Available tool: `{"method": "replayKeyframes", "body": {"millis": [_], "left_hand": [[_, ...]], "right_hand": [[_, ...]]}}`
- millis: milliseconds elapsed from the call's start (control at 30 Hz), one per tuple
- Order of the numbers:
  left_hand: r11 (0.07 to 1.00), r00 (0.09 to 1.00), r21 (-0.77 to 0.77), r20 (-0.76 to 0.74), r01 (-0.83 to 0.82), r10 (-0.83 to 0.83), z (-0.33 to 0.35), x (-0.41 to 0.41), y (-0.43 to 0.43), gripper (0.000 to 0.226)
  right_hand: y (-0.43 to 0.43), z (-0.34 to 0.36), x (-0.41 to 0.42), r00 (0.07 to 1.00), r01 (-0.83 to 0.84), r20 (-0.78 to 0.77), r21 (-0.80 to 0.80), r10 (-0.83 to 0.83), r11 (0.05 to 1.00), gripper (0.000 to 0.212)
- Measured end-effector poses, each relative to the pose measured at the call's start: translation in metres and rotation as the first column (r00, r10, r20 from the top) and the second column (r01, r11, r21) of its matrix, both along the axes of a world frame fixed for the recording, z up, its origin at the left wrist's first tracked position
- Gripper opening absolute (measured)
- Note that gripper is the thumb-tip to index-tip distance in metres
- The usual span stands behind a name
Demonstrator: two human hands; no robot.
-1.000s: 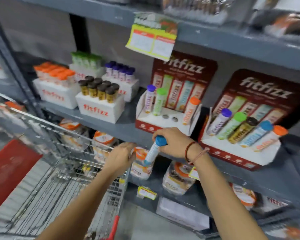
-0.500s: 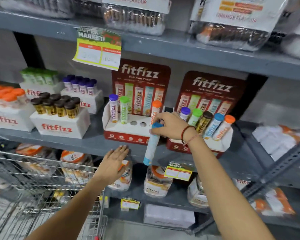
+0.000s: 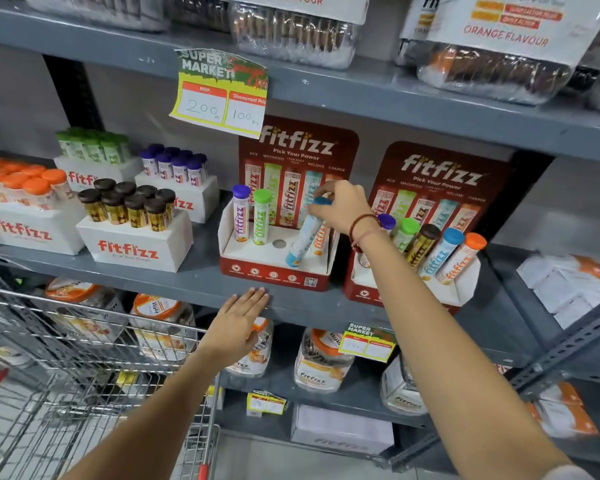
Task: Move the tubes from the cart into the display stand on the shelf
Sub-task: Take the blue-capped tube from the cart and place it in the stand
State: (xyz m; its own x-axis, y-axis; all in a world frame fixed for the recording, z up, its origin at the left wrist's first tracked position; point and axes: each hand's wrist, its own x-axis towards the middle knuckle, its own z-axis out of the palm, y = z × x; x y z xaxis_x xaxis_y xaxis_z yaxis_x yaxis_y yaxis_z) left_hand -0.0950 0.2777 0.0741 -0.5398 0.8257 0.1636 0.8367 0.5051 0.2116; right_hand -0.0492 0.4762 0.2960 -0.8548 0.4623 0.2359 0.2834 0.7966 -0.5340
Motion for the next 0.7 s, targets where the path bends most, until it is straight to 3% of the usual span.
{"method": "replayKeyframes", "body": {"millis": [100, 233, 333, 467, 700], "left_hand": [[1.0, 1.0, 0.018, 0.0, -0.002, 0.002, 0.0, 0.001, 0.0, 0.065], [1.0, 1.0, 0.013, -0.012, -0.015, 0.015, -0.002, 0.001, 0.0, 0.066], [1.0, 1.0, 0.015, -0.009, -0.017, 0.017, -0.005, 0.0, 0.001, 0.066], [1.0, 0.999, 0.003, -0.027, -0.021, 0.021, -0.006, -0.001, 0.001, 0.066], [1.0, 0.999, 0.007, -0.033, -0.024, 0.024, -0.008, -0.001, 0.001, 0.066]], "right_hand": [[0.002, 0.0, -0.013, 0.996, 0.064, -0.059, -0.079, -0.069, 0.995, 0.033], [0.005, 0.0, -0.037, 0.99, 0.138, -0.007, 0.009, -0.138, 0.99, 0.028], [0.006, -0.002, -0.051, 0.985, 0.162, 0.048, 0.084, -0.167, 0.983, 0.04], [0.008, -0.01, -0.062, 0.983, 0.172, 0.051, 0.11, -0.178, 0.979, 0.03], [0.012, -0.016, -0.062, 0.978, 0.172, 0.065, 0.3, -0.2, 0.938, 0.031]]}}
